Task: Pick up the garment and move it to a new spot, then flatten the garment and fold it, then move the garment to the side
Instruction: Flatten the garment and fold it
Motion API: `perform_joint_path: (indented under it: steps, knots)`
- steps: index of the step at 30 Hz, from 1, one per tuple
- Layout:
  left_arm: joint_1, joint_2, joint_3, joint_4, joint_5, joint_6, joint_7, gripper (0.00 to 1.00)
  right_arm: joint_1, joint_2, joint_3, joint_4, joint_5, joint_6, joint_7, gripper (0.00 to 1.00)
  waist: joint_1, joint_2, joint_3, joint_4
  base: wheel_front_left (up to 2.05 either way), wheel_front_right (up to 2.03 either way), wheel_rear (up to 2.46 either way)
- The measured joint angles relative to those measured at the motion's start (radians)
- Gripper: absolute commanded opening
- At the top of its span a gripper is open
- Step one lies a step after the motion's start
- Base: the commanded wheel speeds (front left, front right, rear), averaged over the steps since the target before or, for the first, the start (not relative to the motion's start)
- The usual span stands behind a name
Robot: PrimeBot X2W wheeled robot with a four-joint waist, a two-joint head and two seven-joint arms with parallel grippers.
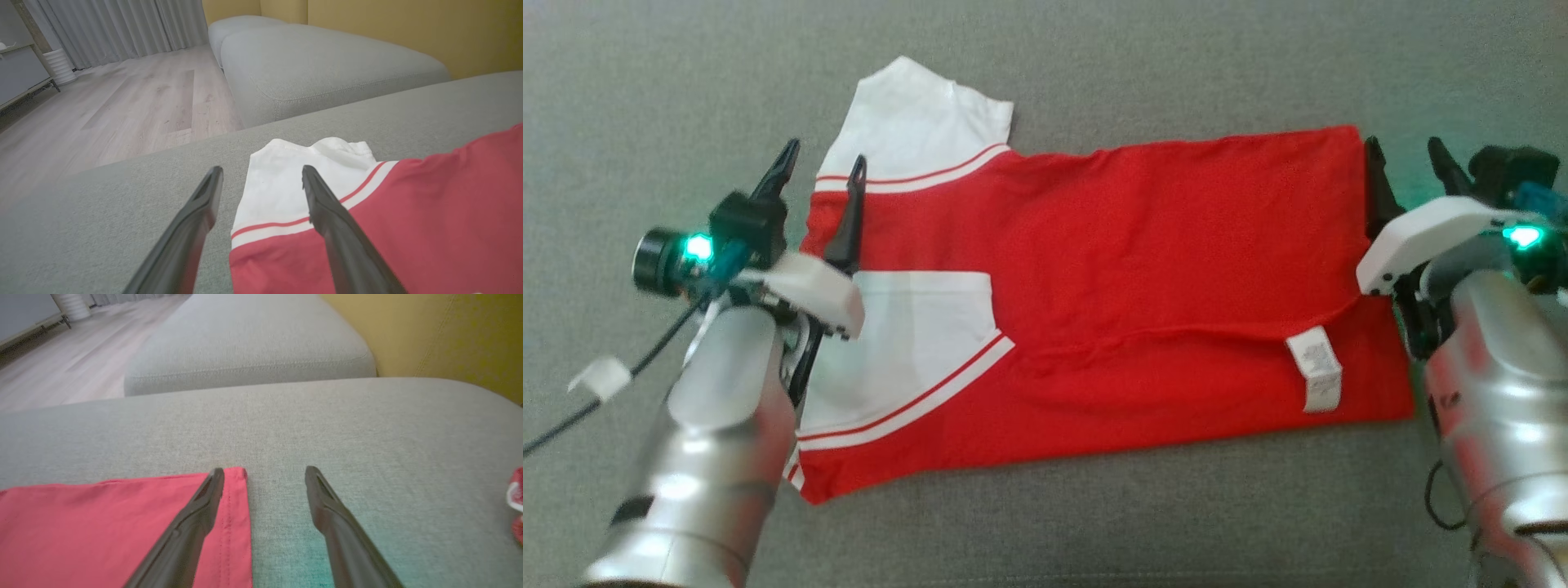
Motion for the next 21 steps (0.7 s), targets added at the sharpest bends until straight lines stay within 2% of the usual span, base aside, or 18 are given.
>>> perform_joint_path:
  steps: [6, 13, 14, 16, 17, 21]
  knots:
    - [-0.108, 0.027, -0.163, 0.08, -0.104, -0.001, 0.028, 1.0, -0.086, -0.006, 0.009, 0.077, -0.035, 0.0, 0.023, 1.0, -0.0001, 0.0, 0.07, 0.014, 0.0, 0.0, 0.0]
    - [-0.198, 0.109, -0.362, 0.064, -0.3, -0.001, 0.061, 1.0, -0.17, -0.008, 0.078, 0.136, -0.027, 0.0, 0.032, 1.0, -0.0003, 0.0, 0.127, 0.021, 0.0, 0.0, 0.0]
    - [-0.203, 0.121, -0.381, 0.061, -0.322, -0.001, 0.061, 1.0, -0.177, -0.008, 0.085, 0.141, -0.016, 0.0, 0.032, 0.83, -0.0002, 0.0, 0.131, 0.02, 0.0, 0.0, 0.0]
    - [-0.206, 0.147, -0.42, 0.058, -0.365, -0.001, 0.062, 1.0, -0.189, -0.008, 0.112, 0.147, -0.003, 0.0, 0.031, 0.1, -0.0003, 0.0, 0.135, 0.017, 0.0, 0.0, 0.0]
    - [-0.206, 0.159, -0.439, 0.056, -0.384, -0.001, 0.063, 1.0, -0.189, -0.008, 0.122, 0.147, 0.003, 0.0, 0.026, 0.0, -0.0004, 0.0, 0.137, 0.014, 0.0, 0.0, 0.0]
    - [-0.228, 0.193, -0.508, 0.034, -0.458, -0.001, 0.082, 1.0, -0.198, -0.008, 0.163, 0.149, 0.032, 0.0, 0.0, 0.0, -0.0005, 0.0, 0.15, 0.002, 0.0, 0.0, 0.0]
